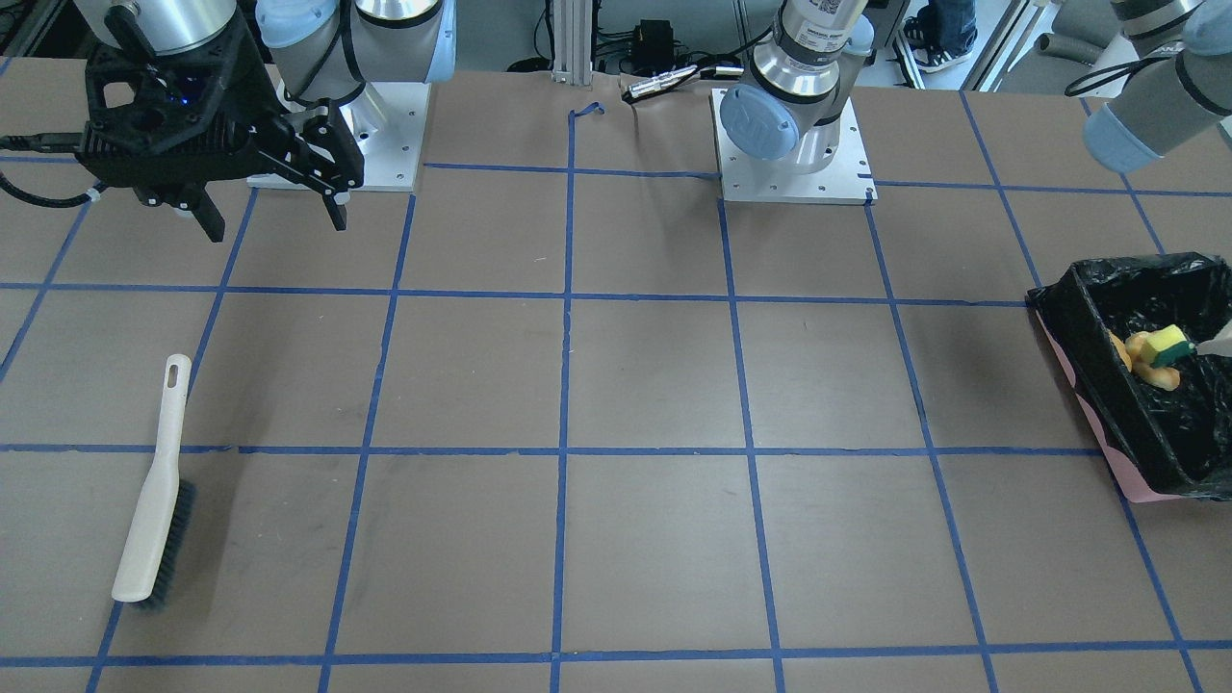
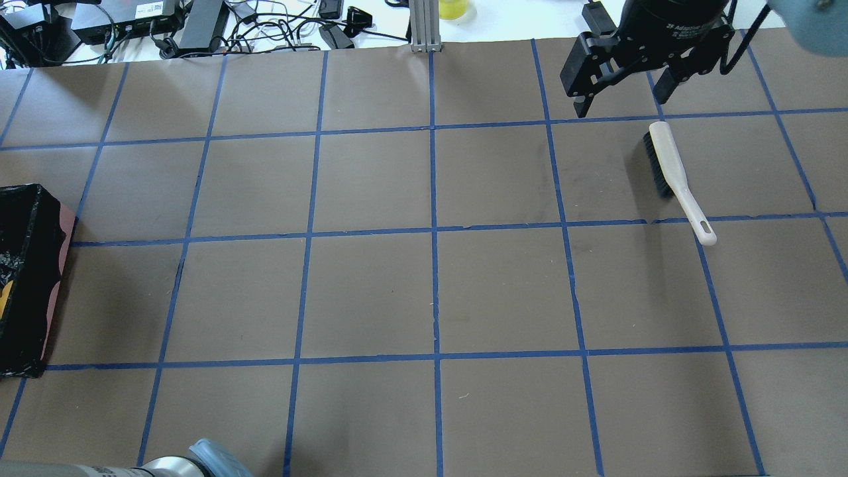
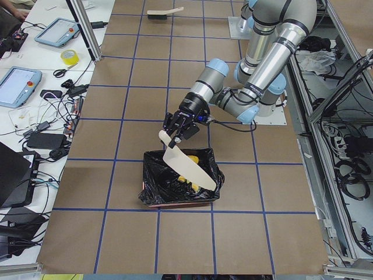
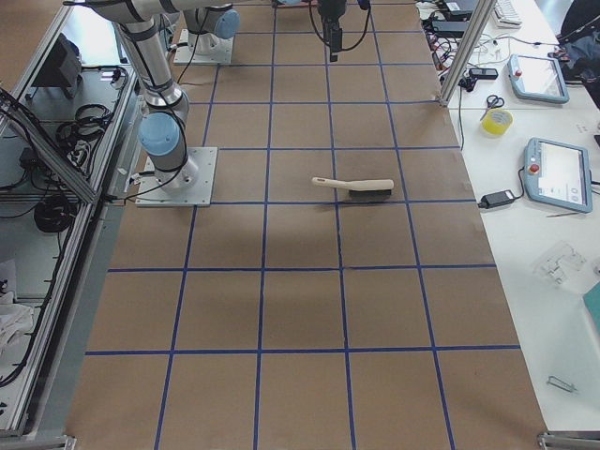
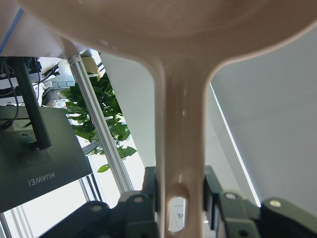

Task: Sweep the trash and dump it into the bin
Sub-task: 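Hold the dustpan inverted over the bin with the left gripper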

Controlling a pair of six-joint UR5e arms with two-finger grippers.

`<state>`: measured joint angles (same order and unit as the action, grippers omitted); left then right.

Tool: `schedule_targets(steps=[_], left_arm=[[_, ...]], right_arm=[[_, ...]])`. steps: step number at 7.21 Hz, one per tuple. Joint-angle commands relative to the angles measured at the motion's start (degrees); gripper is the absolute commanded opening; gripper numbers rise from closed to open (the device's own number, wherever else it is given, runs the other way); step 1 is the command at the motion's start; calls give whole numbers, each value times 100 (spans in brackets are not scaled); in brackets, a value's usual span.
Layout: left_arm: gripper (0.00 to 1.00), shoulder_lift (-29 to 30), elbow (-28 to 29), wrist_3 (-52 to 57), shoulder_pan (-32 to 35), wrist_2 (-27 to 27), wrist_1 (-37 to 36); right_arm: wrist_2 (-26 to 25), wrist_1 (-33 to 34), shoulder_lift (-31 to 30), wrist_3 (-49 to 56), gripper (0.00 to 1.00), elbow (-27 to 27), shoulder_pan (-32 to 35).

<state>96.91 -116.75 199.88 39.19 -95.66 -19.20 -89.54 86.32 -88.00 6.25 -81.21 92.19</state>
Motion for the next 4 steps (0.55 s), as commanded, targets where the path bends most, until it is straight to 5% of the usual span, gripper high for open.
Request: schedule_targets(steps=[1,3,4], left_arm=[[0,3,3,-19,-17,-14,56],[0,12,448,-28,-8,12,1070],[0,-5,1000,-19,1,47,2129]], right_arm=[[-2,-1,2,7,100,-123,-8],[6,-1,-7,95,100,-315,-8],[-2,8,-42,87,100,-343,-8]])
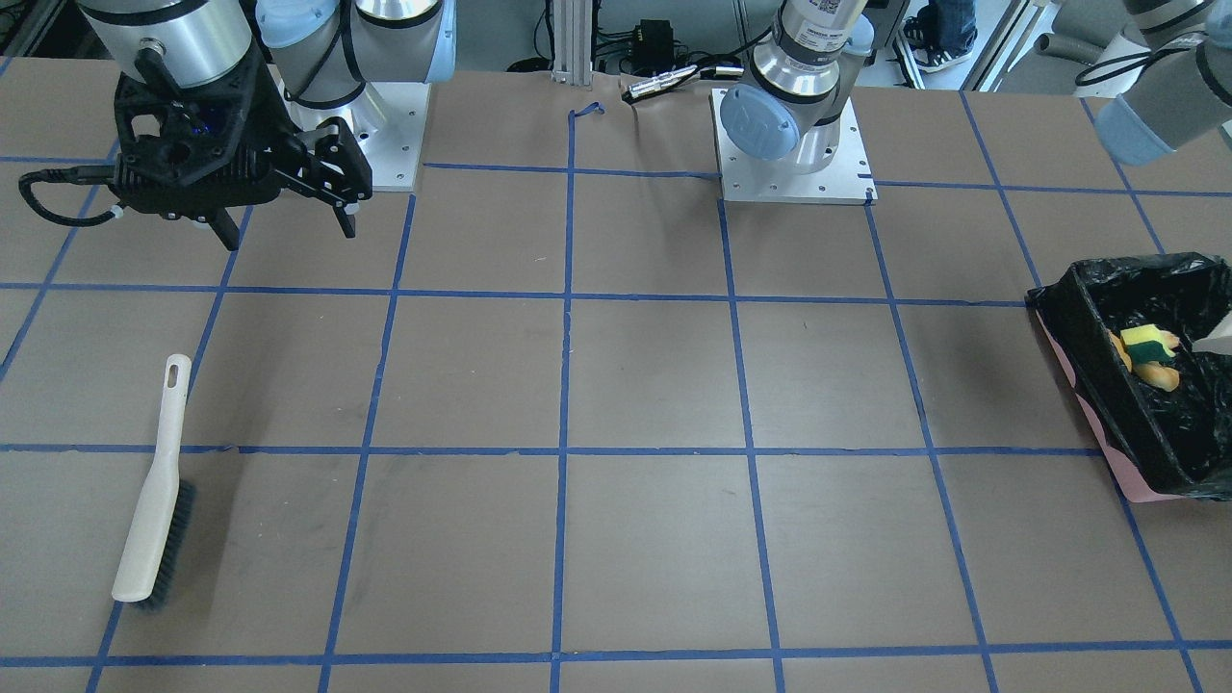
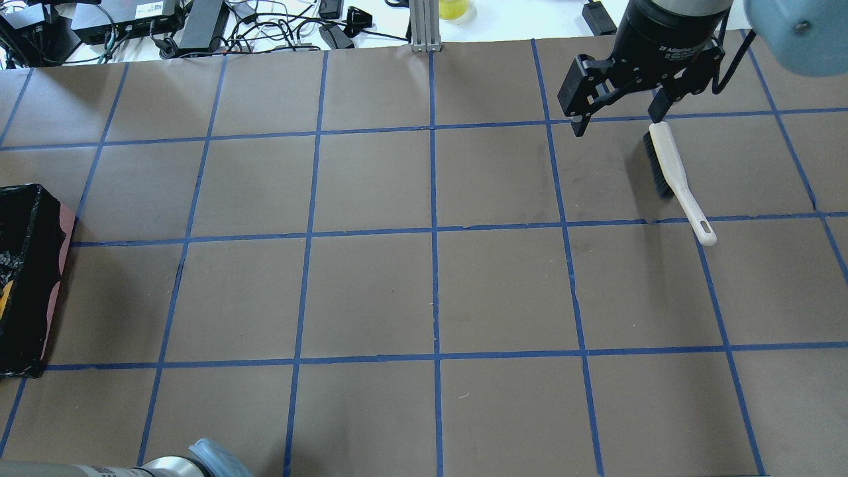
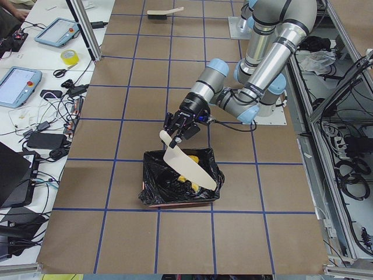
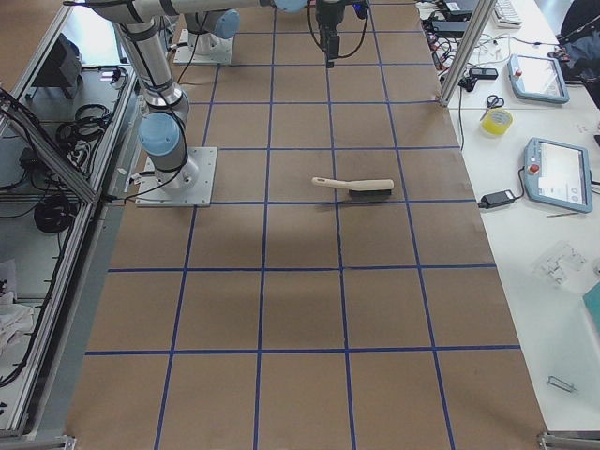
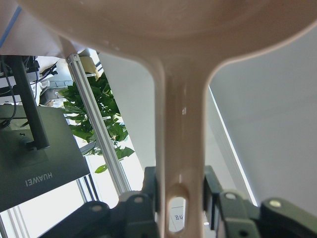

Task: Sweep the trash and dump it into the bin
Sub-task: 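Hold the dustpan inverted over the bin with the left gripper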

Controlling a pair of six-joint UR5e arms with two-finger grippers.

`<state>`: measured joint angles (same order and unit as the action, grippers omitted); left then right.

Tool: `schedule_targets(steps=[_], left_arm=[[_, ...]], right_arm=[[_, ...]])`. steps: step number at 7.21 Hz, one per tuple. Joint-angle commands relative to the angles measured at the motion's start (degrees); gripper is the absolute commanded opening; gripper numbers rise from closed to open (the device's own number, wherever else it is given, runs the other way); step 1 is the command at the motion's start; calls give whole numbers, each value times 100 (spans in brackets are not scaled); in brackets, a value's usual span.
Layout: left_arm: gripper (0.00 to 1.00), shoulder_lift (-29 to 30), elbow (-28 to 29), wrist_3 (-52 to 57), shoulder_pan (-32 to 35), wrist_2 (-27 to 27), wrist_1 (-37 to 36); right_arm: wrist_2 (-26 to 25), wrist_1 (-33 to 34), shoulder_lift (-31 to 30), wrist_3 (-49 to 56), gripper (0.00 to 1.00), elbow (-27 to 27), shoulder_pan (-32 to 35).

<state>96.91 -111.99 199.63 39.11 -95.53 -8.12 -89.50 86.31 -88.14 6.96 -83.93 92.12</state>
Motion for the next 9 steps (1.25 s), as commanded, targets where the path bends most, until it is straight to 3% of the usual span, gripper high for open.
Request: schedule_targets(steps=[1,3,7,9], left_arm=[[0,108,1225,-3,17,52,2424],[0,249,2265,-781,201,288,4887],[0,258,2621,-3317,1395,307,6687],[0,415,2534,-4785,2088,586,7007]], right_arm=[[11,-9,-72,7,100,-71,-1],[20,0,-72,-10,100,-80,-1],[11,8,-81,-46,100,-80,8],[11,17,-81,-46,100,-80,-1]])
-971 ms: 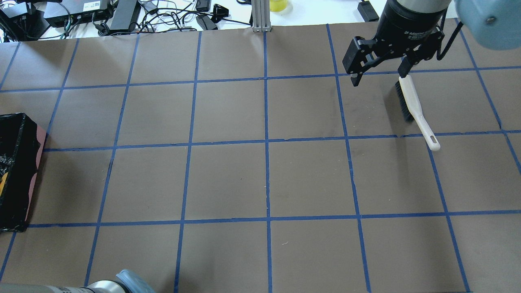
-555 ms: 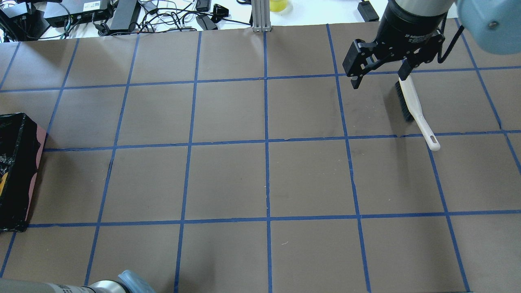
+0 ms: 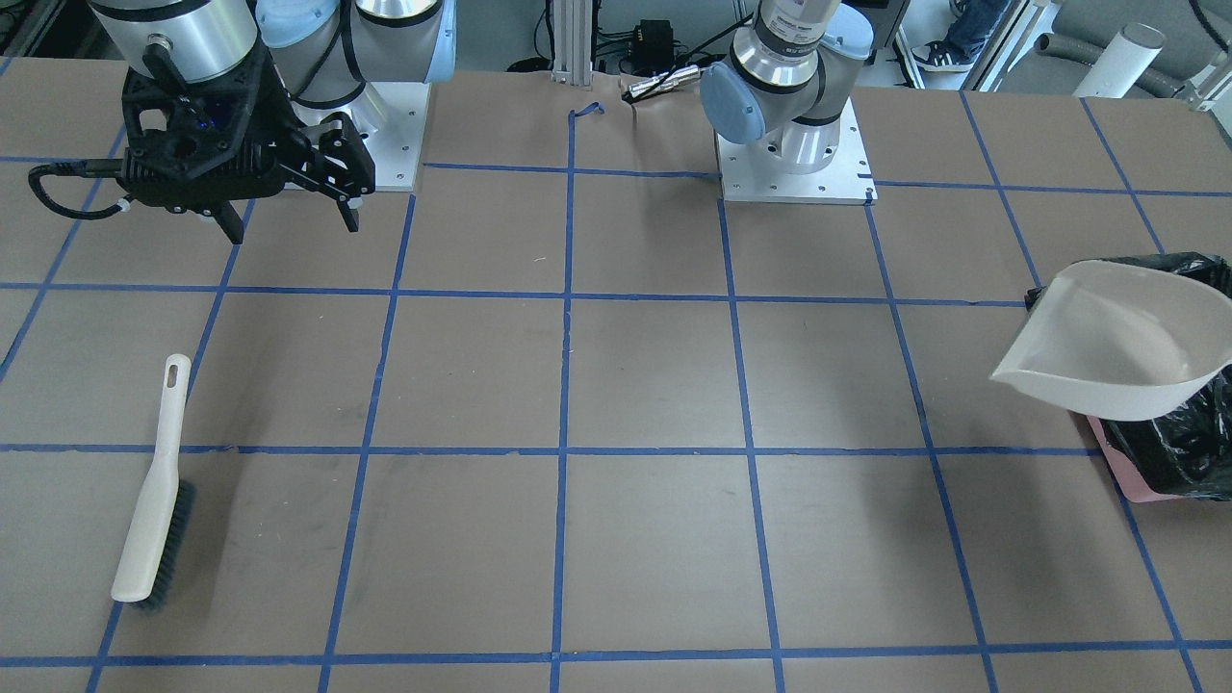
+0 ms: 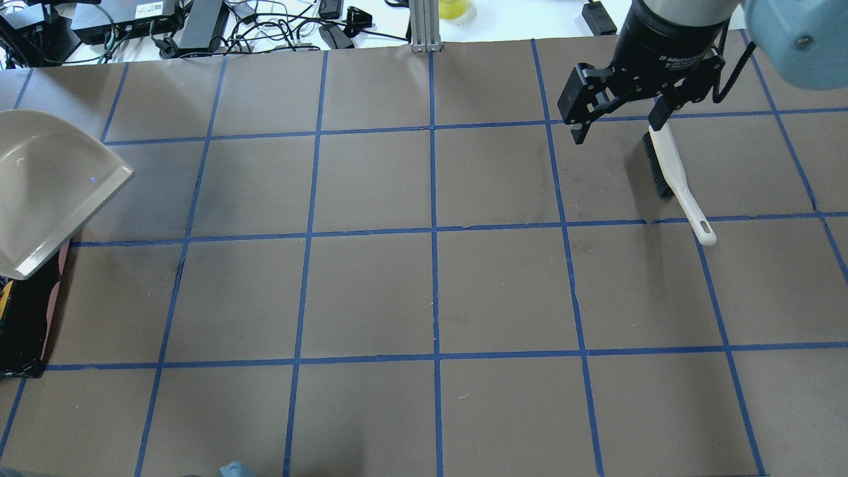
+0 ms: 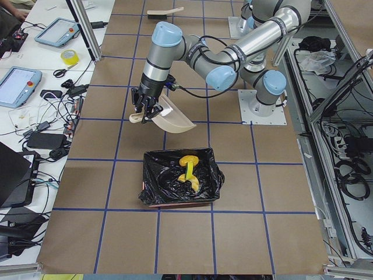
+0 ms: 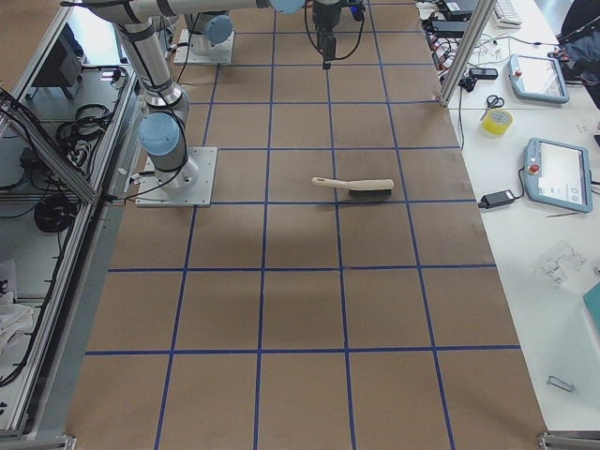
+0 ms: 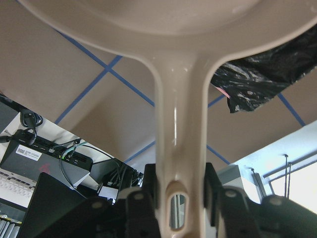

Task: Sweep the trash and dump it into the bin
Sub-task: 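Bring the dustpan back and lower it onto the table with the left gripper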

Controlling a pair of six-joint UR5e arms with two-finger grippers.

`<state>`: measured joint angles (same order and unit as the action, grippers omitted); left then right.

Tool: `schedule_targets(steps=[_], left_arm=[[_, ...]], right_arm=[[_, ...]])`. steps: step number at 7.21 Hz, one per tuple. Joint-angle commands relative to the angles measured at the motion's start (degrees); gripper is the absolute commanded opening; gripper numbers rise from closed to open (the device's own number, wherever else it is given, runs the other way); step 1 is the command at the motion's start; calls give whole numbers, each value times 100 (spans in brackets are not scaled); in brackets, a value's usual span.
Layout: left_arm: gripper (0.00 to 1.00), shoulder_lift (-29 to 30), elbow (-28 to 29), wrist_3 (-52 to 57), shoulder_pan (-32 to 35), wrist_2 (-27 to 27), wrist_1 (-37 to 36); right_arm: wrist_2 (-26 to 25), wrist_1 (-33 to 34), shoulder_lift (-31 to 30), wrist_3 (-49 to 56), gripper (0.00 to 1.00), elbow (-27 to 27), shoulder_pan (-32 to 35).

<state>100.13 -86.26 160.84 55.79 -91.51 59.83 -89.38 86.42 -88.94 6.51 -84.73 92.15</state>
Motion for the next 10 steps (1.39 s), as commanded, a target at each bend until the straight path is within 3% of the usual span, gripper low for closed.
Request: schedule_targets(steps=[1,2,8,10], left_arm=[[0,277,-40,-1828,755,203,353],[0,522,-40,-2777,941,221,372],[0,1956,311,-5557,1839,133,346],[0,2123,356,-5765,2040,-469,346]], right_arm=[[9,-2,0,0,100,0,5],[0,-2,0,0,100,0,5],[26,-2,8,0,100,0,5],[70,7,17,0,100,0,5]])
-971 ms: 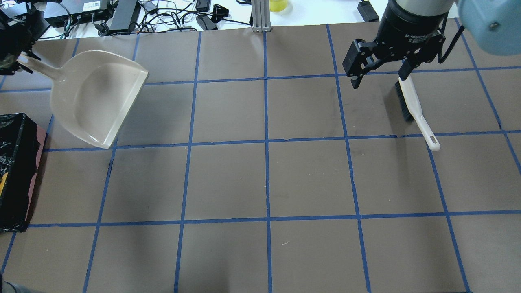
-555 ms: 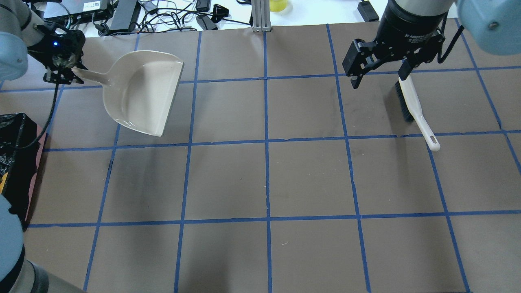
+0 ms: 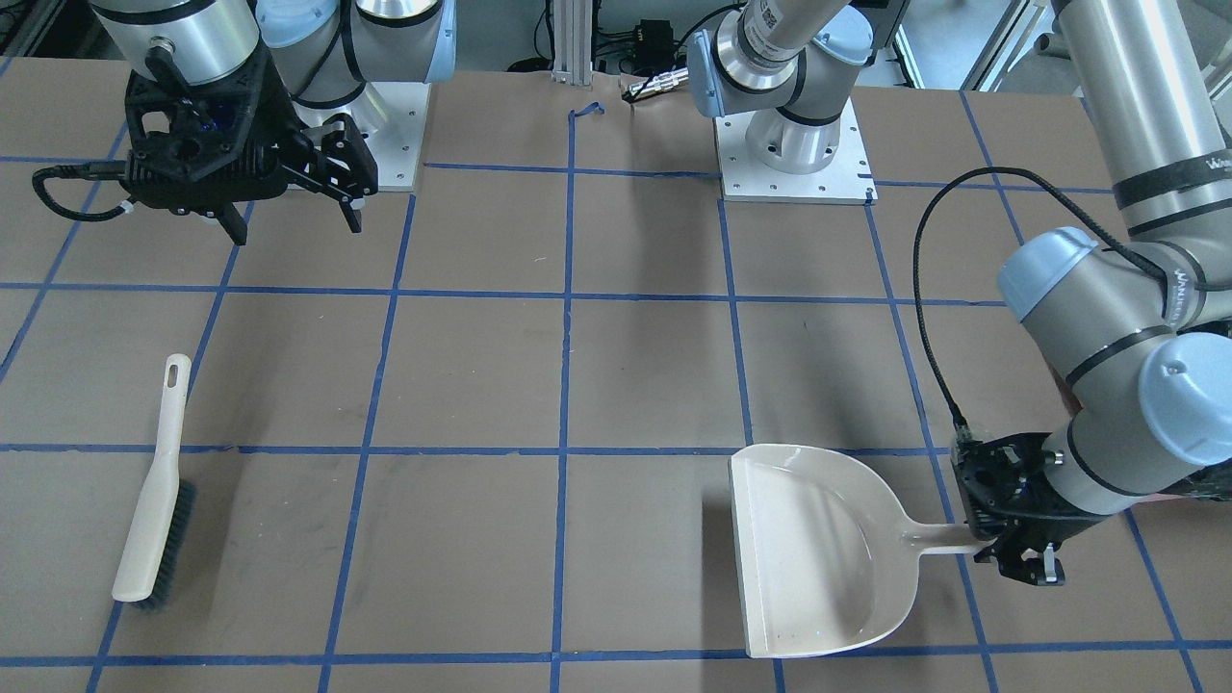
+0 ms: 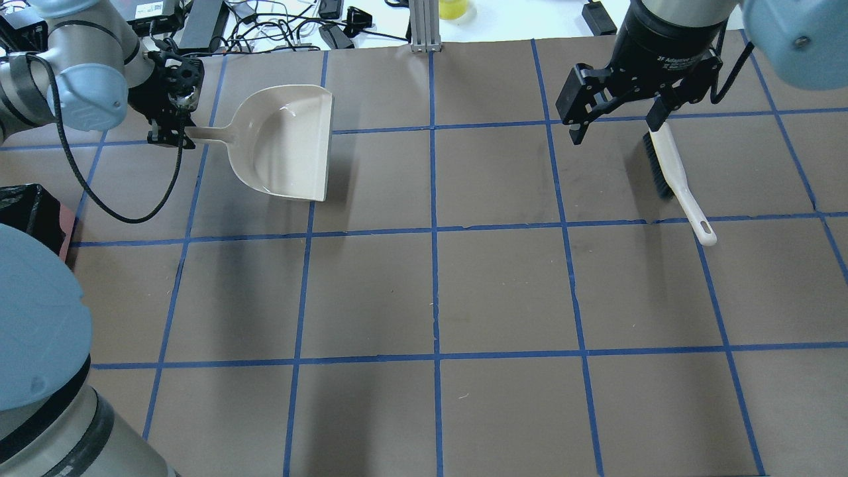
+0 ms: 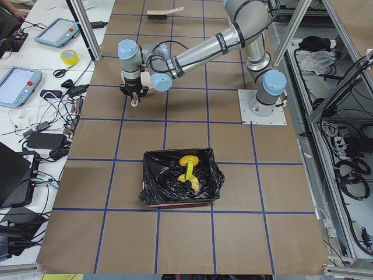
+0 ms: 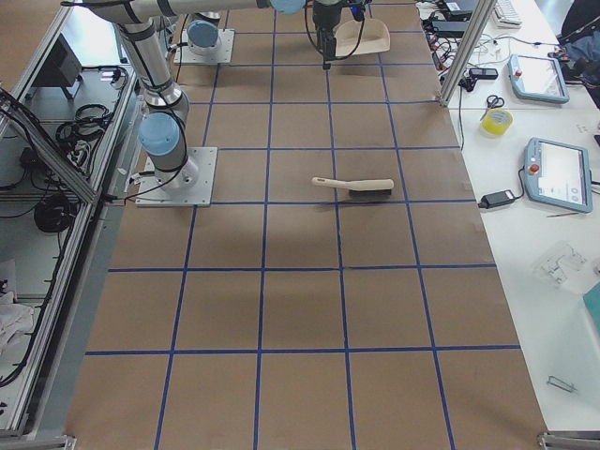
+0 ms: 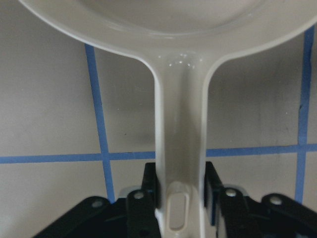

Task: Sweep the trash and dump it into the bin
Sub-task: 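Bring the dustpan back and lower it onto the table with the left gripper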

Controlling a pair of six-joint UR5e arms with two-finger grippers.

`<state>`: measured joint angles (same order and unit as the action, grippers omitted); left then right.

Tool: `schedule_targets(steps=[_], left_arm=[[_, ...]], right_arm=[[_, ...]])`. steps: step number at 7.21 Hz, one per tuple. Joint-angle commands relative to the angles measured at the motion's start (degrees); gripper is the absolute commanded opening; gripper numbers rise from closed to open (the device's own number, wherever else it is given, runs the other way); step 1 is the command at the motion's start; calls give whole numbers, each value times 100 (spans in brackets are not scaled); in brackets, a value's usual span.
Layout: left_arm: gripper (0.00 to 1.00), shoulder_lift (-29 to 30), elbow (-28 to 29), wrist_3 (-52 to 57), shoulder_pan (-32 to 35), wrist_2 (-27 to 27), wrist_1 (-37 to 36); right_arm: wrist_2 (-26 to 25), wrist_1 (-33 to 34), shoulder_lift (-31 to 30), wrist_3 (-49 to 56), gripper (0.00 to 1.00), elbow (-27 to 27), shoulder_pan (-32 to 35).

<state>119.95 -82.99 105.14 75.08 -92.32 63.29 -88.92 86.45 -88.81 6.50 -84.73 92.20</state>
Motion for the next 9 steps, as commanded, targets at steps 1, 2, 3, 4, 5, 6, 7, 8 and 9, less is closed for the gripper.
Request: schedule_targets(steps=[1,2,3,4,5,6,7,8,9], left_arm=[[0,187,28,-422,173,-418,-1],[0,196,-15,-781,183,-418,-1],[0,239,19,-1203,252,-418,8],[0,257,20,-1285,305,-427,8],[0,318,-85,-1303,367,-427,-9],[0,319,-69,-1277,393,-444,-18],[0,310,-129,-1225,394,-418,-18],[0,301,-121,-1198,402,-410,8],[0,301,-130,-1198,411,-418,25]], right_arm=[[33,3,4,0,100,-9,0],[6,3,4,0,100,-9,0],[24,12,4,0,100,-9,0],[33,12,22,0,100,-9,0],[50,21,31,0,100,-9,0],[50,30,39,0,100,-9,0],[50,30,40,0,100,-9,0],[59,38,40,0,100,-9,0],[59,39,40,0,100,-9,0]])
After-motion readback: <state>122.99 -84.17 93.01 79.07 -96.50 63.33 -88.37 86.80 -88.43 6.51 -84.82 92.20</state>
